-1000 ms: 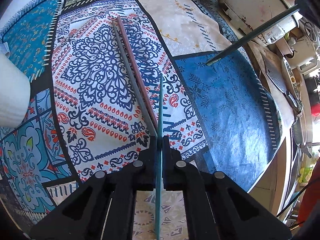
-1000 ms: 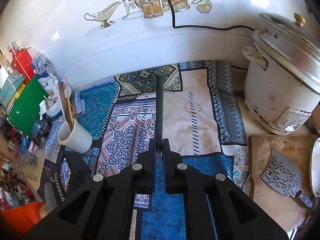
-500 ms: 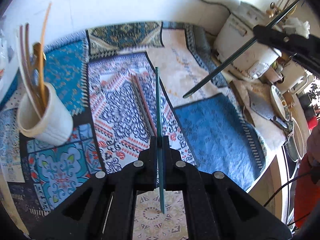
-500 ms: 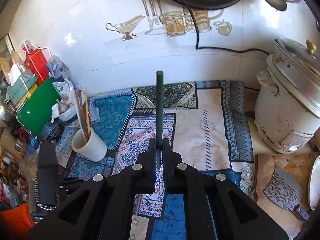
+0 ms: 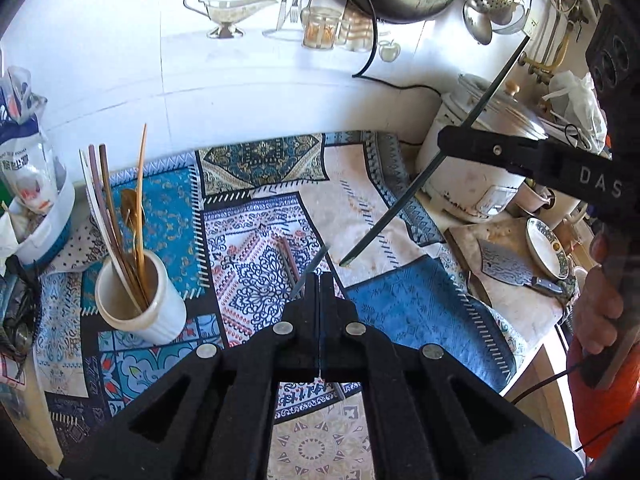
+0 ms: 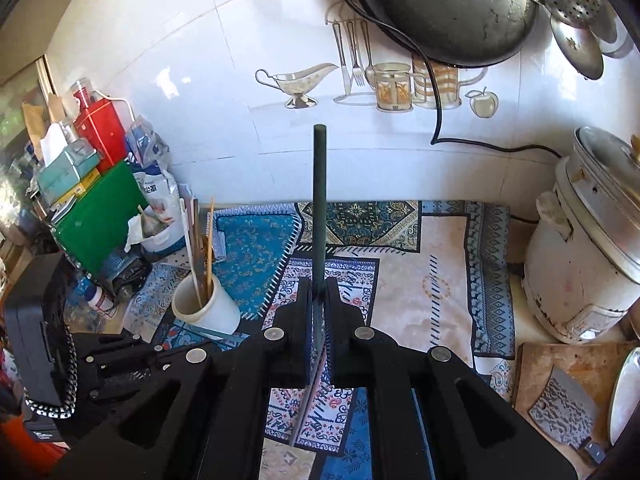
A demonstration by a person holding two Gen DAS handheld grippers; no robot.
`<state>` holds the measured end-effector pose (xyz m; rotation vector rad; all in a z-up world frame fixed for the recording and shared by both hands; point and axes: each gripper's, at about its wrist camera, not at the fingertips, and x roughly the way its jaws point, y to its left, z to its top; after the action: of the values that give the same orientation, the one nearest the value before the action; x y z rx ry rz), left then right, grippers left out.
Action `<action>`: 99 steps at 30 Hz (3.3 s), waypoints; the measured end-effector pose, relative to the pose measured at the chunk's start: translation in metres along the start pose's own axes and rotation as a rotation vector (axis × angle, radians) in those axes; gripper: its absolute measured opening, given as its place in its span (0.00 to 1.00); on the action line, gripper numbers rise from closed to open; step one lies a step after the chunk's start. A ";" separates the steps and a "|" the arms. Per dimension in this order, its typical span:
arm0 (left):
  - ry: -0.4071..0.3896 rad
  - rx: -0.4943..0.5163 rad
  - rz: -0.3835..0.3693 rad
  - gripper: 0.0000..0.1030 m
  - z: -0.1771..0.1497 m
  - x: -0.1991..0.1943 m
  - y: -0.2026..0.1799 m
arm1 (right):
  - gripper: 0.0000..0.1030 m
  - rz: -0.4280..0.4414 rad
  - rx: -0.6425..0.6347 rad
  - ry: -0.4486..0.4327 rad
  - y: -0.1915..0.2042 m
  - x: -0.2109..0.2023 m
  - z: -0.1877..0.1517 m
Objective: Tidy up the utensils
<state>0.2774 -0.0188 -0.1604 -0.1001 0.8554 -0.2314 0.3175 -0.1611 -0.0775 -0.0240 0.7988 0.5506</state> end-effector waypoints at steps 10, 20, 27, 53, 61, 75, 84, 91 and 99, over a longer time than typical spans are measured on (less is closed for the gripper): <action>0.112 -0.035 0.022 0.05 -0.002 0.029 0.023 | 0.05 -0.015 0.016 -0.003 -0.010 -0.003 -0.001; 0.369 0.034 0.093 0.33 -0.047 0.116 0.048 | 0.05 -0.025 0.056 0.032 -0.027 0.004 -0.007; 0.439 0.043 0.113 0.25 -0.060 0.160 0.065 | 0.05 -0.022 0.064 0.062 -0.026 0.012 -0.011; 0.437 0.005 -0.016 0.03 -0.056 0.135 0.077 | 0.05 -0.019 0.070 0.088 -0.001 0.027 -0.014; 0.279 -0.034 -0.009 0.03 -0.044 0.073 0.076 | 0.05 0.001 0.022 0.073 0.019 0.027 -0.005; 0.021 -0.071 0.049 0.01 -0.028 -0.028 0.080 | 0.05 0.076 -0.122 0.044 0.068 0.028 0.011; -0.121 -0.087 0.083 0.00 -0.001 -0.078 0.093 | 0.05 0.109 -0.166 0.007 0.088 0.028 0.027; -0.096 -0.066 0.086 0.00 0.011 -0.076 0.107 | 0.05 0.105 -0.146 -0.031 0.089 0.028 0.039; 0.210 0.062 0.069 0.31 -0.037 0.017 0.103 | 0.05 0.077 -0.087 -0.005 0.069 0.034 0.033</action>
<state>0.2769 0.0772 -0.2157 0.0125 1.0576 -0.2054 0.3263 -0.0786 -0.0648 -0.0718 0.7726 0.6582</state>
